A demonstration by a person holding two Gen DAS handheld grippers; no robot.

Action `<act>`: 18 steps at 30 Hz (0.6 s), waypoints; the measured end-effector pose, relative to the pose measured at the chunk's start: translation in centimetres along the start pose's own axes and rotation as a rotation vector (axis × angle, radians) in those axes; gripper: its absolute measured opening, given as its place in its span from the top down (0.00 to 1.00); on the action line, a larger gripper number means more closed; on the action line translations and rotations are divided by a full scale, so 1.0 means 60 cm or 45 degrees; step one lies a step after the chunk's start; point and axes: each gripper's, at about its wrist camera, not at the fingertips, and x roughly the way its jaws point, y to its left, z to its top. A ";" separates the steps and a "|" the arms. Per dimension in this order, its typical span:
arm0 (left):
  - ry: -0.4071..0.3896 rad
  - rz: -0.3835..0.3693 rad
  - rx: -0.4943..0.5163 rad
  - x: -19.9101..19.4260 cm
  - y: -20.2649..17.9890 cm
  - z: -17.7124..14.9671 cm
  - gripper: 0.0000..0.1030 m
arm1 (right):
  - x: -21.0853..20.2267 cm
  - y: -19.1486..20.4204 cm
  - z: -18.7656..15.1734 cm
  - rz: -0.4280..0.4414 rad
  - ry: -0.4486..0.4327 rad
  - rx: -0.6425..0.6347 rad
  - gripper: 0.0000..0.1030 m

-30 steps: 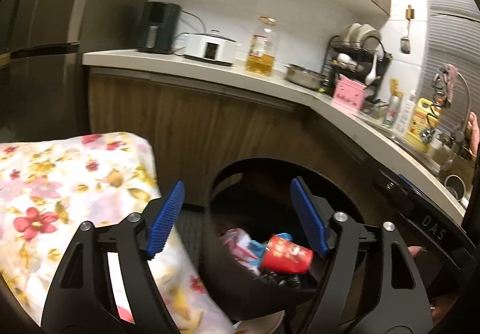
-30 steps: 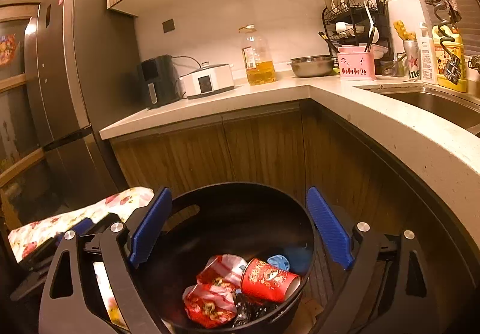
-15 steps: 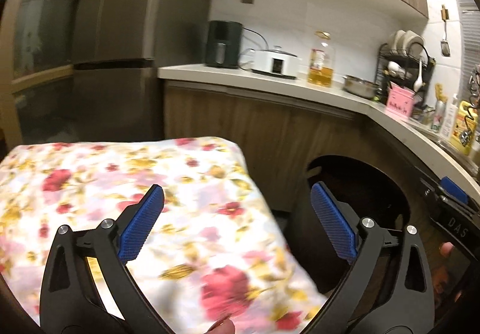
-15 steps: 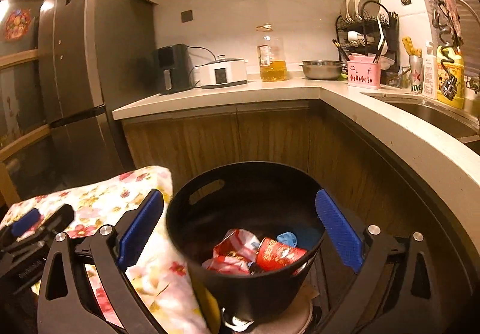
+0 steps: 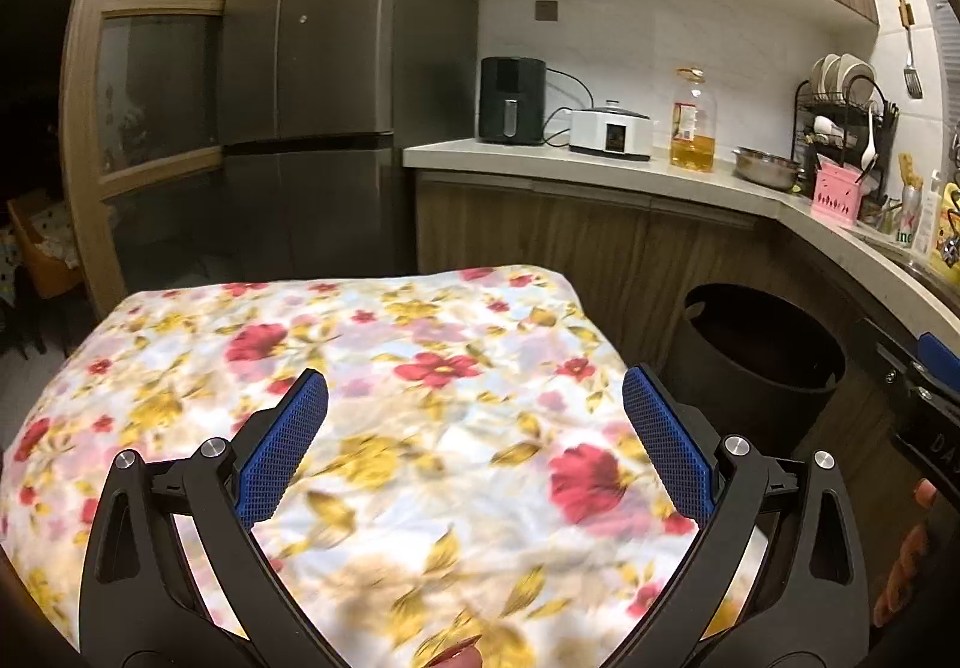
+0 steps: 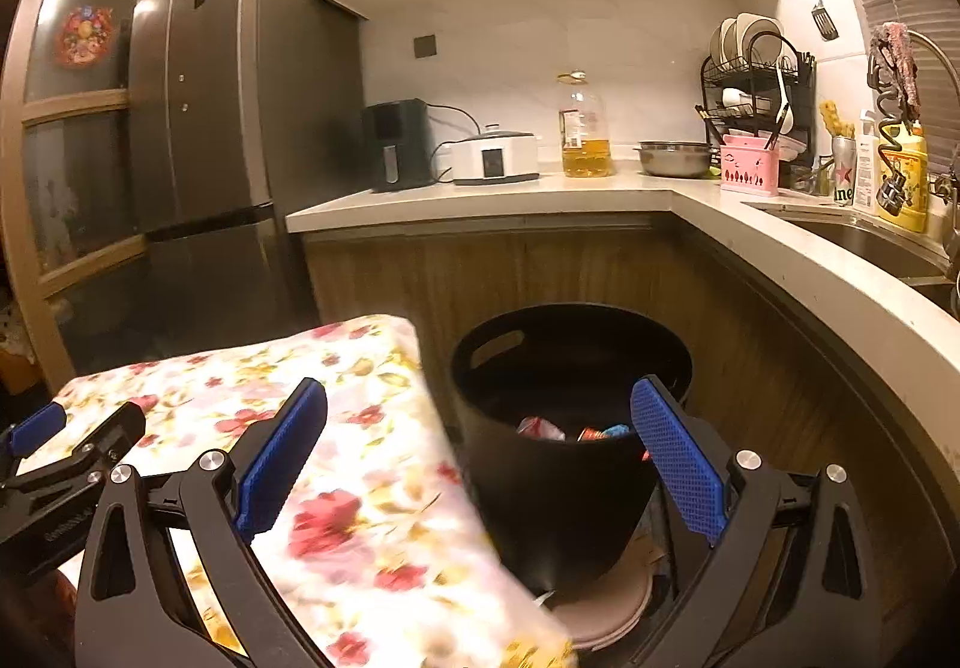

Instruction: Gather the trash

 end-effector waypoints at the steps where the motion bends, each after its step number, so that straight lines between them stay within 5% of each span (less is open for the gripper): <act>1: 0.000 -0.001 -0.005 -0.011 0.007 -0.003 0.06 | -0.007 0.006 -0.002 0.005 0.004 -0.002 0.05; 18: -0.051 0.010 -0.016 -0.128 0.059 -0.036 0.06 | -0.117 0.071 -0.055 0.024 0.045 -0.070 0.05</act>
